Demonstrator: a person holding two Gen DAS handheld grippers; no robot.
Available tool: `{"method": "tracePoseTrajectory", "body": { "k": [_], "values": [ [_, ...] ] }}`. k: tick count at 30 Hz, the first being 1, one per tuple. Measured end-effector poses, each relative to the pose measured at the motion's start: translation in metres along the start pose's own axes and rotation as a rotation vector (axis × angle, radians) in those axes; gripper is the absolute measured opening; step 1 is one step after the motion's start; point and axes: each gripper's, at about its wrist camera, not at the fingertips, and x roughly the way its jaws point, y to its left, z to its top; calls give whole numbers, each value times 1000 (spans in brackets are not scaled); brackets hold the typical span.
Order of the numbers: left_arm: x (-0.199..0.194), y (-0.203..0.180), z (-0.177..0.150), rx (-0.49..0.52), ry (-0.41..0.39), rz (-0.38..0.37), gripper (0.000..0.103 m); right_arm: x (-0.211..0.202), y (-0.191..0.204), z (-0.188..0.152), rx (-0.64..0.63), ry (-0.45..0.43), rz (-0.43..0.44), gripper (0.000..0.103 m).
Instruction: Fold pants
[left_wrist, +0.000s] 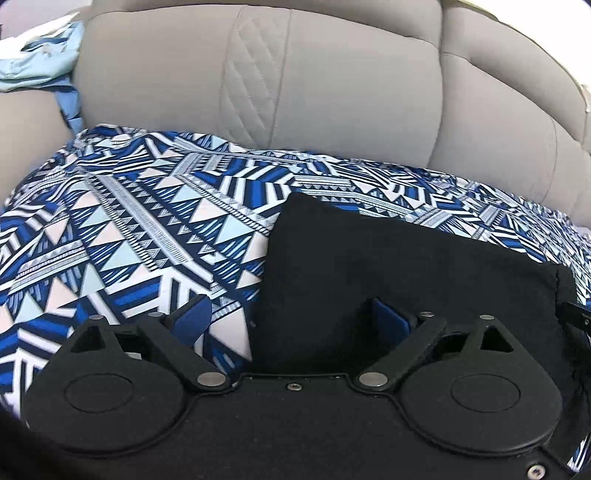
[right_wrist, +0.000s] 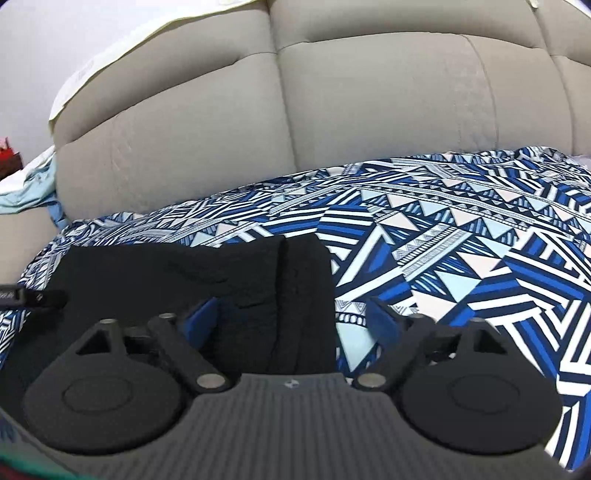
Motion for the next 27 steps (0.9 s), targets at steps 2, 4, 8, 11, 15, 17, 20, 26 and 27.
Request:
{"method": "tracePoseTrajectory", "body": {
  "k": [2,4,8,11,15,17,20,26,27],
  "values": [
    [2,-1,0,12,-12,-27,79,0,0,0,9,2,38,65],
    [1,-3,1,12,-31,-52,46,1,0,0,25,0,53,58],
    [3,-3,8,-1,-62,-9,15,6,2,2,62,-2,82,43],
    [13,0,17,9,-78,30,14,18,9,9,78,-1,107,35],
    [33,7,38,13,-88,80,14,46,21,25,69,-7,109,35],
    [45,13,49,0,-89,92,14,62,25,34,76,-9,113,35],
    [61,16,61,14,-99,128,15,83,31,44,72,-17,108,36],
    [66,18,62,9,-99,180,39,88,41,47,58,-41,64,47],
    [63,17,60,11,-99,190,51,85,41,46,58,-50,56,51]
  ]
}}
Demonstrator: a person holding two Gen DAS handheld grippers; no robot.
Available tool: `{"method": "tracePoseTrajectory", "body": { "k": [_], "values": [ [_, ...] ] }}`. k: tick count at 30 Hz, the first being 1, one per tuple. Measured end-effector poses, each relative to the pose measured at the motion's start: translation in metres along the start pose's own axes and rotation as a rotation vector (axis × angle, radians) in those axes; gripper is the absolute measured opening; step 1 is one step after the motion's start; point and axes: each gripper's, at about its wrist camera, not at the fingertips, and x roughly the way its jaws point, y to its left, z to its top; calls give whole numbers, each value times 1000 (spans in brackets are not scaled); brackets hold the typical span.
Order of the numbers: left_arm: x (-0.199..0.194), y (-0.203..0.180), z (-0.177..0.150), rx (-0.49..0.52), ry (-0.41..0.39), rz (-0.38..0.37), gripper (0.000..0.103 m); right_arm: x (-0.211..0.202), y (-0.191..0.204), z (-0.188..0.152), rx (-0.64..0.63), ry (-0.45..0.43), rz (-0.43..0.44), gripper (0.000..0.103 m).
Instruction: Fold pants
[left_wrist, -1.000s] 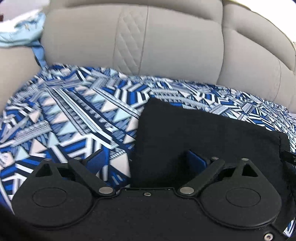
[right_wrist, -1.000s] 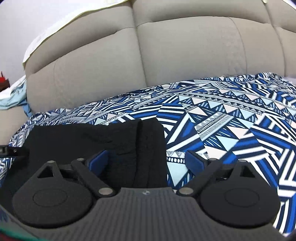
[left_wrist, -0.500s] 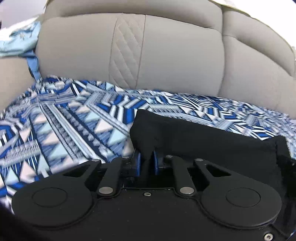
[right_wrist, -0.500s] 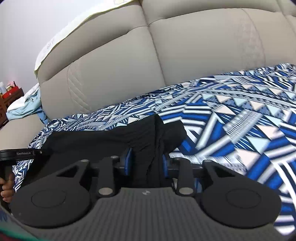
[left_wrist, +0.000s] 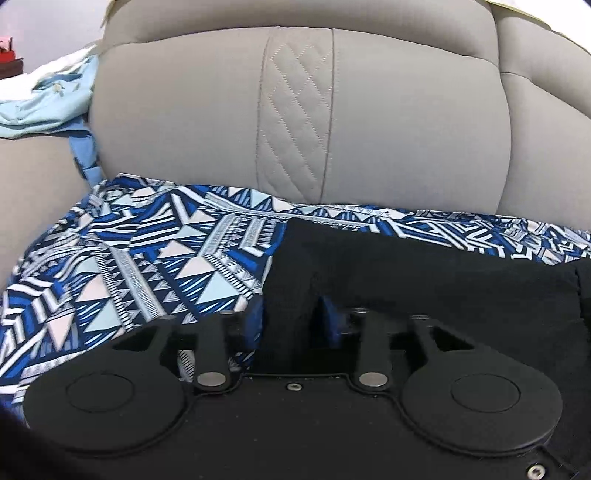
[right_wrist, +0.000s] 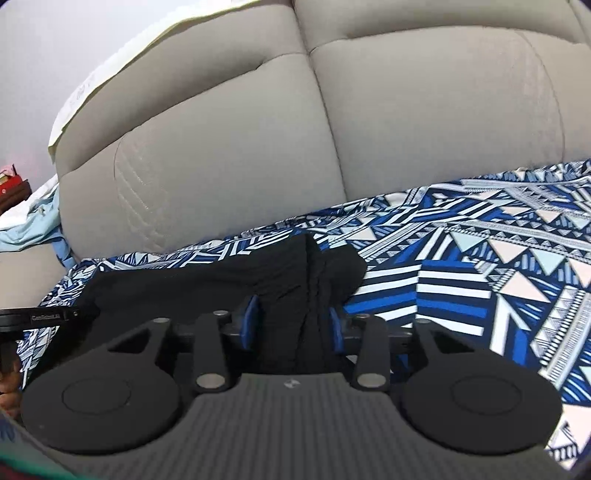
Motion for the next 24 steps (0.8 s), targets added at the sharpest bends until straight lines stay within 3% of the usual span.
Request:
{"method": "tracePoseTrajectory", "body": {
  "k": [1,3,5,8,15,20,24],
  "values": [
    [-5,0,-3,0,-5,7,56,-5,-1,-1,3,-14,-10,58],
    [-20,2,-9,-8,-23,10,72,-19,1,-3,19,-47,-32,60],
    [-40,2,-19,-23,-43,-4,81,-38,6,-7,32,-90,-38,71],
    [-74,-2,-38,-20,-78,-23,94,-67,25,-17,10,-148,-34,78],
    [-131,-14,-87,42,-84,-5,98,-109,66,-64,-74,-160,-45,86],
    [-150,-15,-114,29,-52,-21,98,-122,79,-88,-150,-141,-65,89],
    [-159,-18,-130,32,-44,-21,98,-130,82,-102,-140,-126,-69,89]
  ]
}}
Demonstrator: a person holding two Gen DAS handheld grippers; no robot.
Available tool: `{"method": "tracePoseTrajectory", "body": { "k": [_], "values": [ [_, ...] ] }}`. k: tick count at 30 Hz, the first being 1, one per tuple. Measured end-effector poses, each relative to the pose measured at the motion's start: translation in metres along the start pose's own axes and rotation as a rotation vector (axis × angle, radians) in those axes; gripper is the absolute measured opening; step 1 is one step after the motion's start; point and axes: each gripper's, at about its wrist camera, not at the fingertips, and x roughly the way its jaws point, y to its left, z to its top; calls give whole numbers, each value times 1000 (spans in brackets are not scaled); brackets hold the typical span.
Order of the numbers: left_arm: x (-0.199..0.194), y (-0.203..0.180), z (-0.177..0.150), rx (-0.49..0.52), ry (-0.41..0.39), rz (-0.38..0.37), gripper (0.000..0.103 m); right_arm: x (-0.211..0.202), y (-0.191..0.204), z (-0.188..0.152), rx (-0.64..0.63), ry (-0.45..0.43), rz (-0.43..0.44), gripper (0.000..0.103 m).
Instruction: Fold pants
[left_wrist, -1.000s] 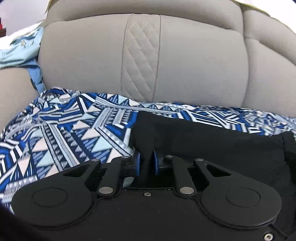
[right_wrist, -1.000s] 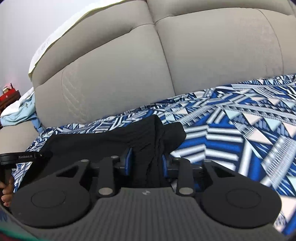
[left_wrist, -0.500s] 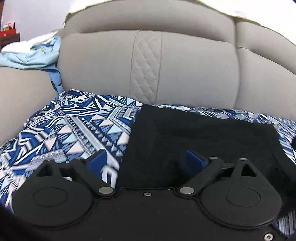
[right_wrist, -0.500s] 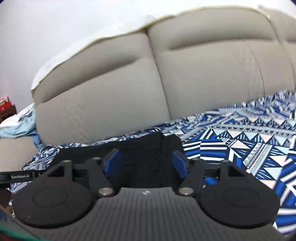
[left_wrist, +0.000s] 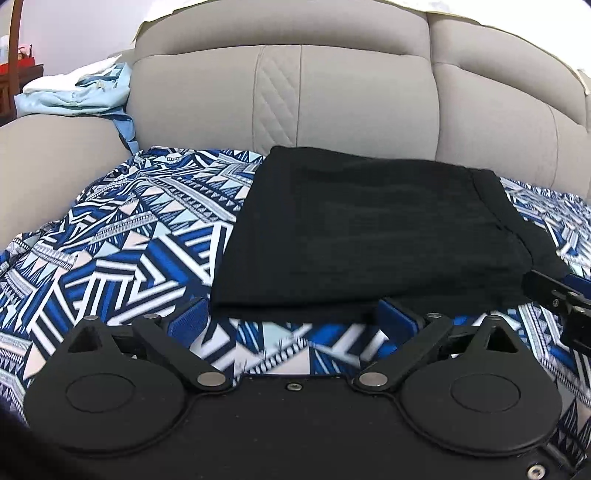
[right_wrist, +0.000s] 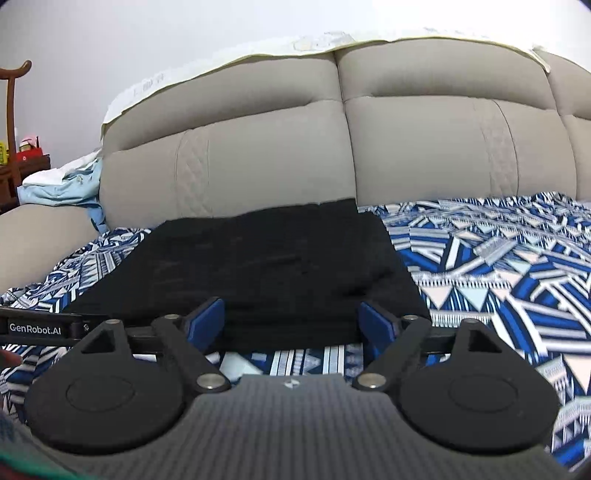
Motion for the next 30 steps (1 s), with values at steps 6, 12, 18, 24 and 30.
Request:
{"method": "tracePoseTrajectory", "body": {
  "k": [6,12,18,24,30],
  "values": [
    [1,-5,-13,19,13,27,99,-5,8,-13,-54,4,-10,93],
    [8,-3,-16,-2,11,30,103,0,12,-19,-68,13,-30,98],
    [13,-7,-13,25,6,19,103,11,14,-22,-68,13,-70,98],
    [18,-6,-10,22,6,-3,103,13,14,-22,-73,19,-71,100],
    [19,-6,-10,20,7,-3,103,16,17,-23,-93,31,-70,103]
  ]
}}
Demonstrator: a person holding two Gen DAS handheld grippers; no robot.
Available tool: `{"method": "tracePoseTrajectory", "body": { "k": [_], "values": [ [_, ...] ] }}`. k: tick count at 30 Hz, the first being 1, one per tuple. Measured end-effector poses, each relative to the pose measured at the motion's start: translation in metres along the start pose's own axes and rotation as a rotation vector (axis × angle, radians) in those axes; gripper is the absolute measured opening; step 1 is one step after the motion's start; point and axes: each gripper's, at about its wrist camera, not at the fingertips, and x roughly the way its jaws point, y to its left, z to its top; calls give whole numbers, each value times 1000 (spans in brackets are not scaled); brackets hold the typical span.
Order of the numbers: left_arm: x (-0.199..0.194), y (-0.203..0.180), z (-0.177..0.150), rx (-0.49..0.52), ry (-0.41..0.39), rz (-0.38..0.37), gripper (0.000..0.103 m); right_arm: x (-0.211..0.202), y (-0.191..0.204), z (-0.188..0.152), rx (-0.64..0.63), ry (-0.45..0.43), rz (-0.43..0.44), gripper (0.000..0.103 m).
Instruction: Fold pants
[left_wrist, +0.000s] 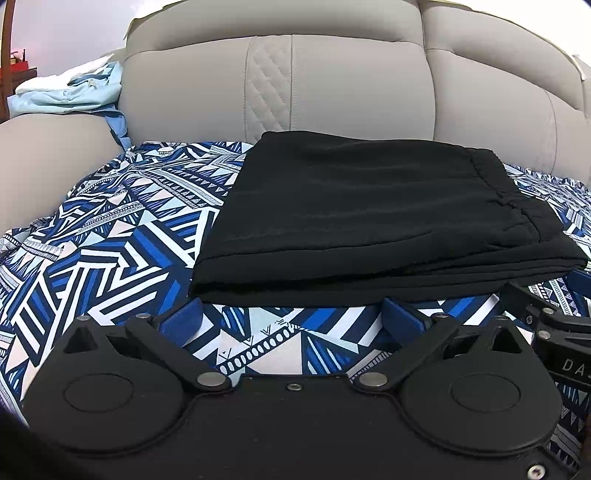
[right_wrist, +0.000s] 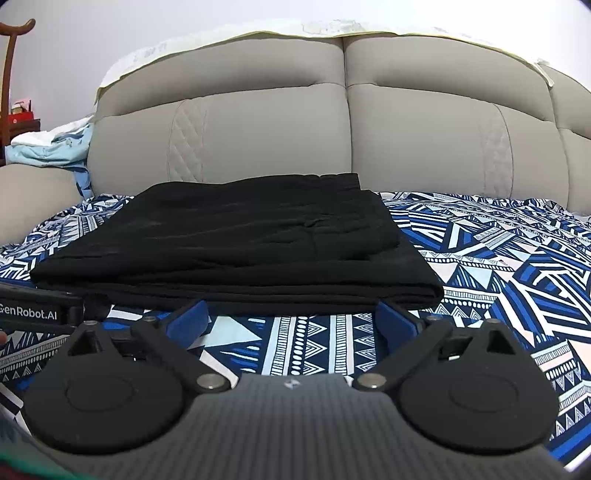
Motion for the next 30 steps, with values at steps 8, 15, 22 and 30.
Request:
{"method": "tracePoseTrajectory", "body": {
  "k": [8,15,22,30],
  "values": [
    [1,0,0,2,-5,-1,103,3,3,0,-23,10,-11,103],
    [1,0,-1,0,-8,-2,103,4,3,1,-23,13,-18,103],
    [1,1,-2,0,-11,-2,103,5,4,1,-32,20,-32,103],
    [1,0,-2,0,-14,0,103,10,6,3,-41,33,-54,103]
  ]
}}
